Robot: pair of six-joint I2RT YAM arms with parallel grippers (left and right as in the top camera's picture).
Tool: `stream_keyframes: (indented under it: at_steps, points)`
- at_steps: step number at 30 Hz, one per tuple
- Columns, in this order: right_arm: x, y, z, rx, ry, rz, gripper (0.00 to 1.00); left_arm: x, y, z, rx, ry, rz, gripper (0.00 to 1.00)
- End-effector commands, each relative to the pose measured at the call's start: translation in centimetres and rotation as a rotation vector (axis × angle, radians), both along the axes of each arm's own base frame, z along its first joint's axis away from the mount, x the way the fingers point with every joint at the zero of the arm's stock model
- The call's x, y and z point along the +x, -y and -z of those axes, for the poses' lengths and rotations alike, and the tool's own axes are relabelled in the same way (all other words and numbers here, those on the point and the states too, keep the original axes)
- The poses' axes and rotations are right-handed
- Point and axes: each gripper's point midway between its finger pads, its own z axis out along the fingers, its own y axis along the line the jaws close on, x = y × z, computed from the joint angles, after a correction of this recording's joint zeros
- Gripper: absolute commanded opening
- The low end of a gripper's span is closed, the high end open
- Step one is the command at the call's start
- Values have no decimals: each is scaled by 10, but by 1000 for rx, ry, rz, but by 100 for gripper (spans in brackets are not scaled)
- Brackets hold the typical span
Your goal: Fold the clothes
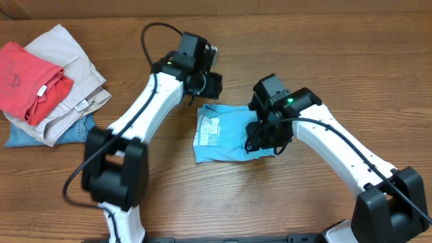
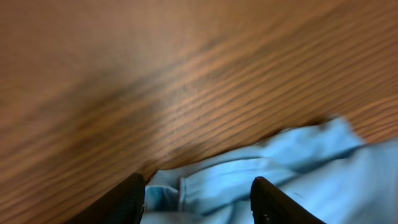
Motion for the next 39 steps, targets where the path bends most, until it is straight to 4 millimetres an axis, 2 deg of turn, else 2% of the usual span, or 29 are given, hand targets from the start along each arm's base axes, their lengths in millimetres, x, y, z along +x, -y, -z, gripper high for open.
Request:
stream_keyframes:
  at_steps: [1, 5, 12, 13, 14, 16, 18, 20, 22, 28, 31, 32, 34, 35, 37, 39]
  points:
    - [-5, -3, 12, 12, -22, 18, 53, -11, 8, 32, -5, -76, 76, 58]
    - [-9, -2, 28, 10, -41, 18, 54, -20, 4, 51, 20, -139, 81, 58]
    - [-12, 10, 56, -67, -81, 23, 52, -51, -12, 61, 87, -275, 72, 58]
    - [-11, 12, 59, -80, -81, 23, 48, -56, -17, 63, 110, -293, 67, 56]
    - [-10, 14, 60, -95, -78, 24, 39, -61, -22, 65, 138, -315, 62, 54]
    - [-7, 21, 64, -139, -66, 44, 14, -74, -32, 70, 184, -362, 56, 46]
    - [-2, 35, 66, -219, -39, 97, 4, -86, -41, 75, 222, -405, 53, 34]
    - [2, 51, 64, -308, -11, 151, 4, -98, -50, 79, 264, -445, 49, 20]
    - [5, 66, 61, -365, 7, 204, 4, -110, -58, 84, 294, -489, 49, 13]
    - [25, 82, 46, -356, 78, 251, 7, -149, -71, 97, 331, -620, 33, 8]
    - [37, 84, 44, -338, 111, 252, 20, -162, -75, 104, 341, -662, 11, 6]
    - [40, 84, 44, -333, 120, 251, 24, -165, -74, 104, 332, -671, 12, 5]
    - [47, 82, 43, -320, 145, 255, 40, -167, -66, 103, 285, -689, 16, 4]
    - [50, 81, 43, -312, 159, 256, 44, -167, -61, 101, 254, -690, 19, 4]
    - [54, 79, 42, -303, 172, 253, 47, -160, -52, 95, 206, -665, 25, 8]
    - [53, 79, 43, -296, 164, 256, 47, -145, -46, 81, 185, -603, 27, 15]
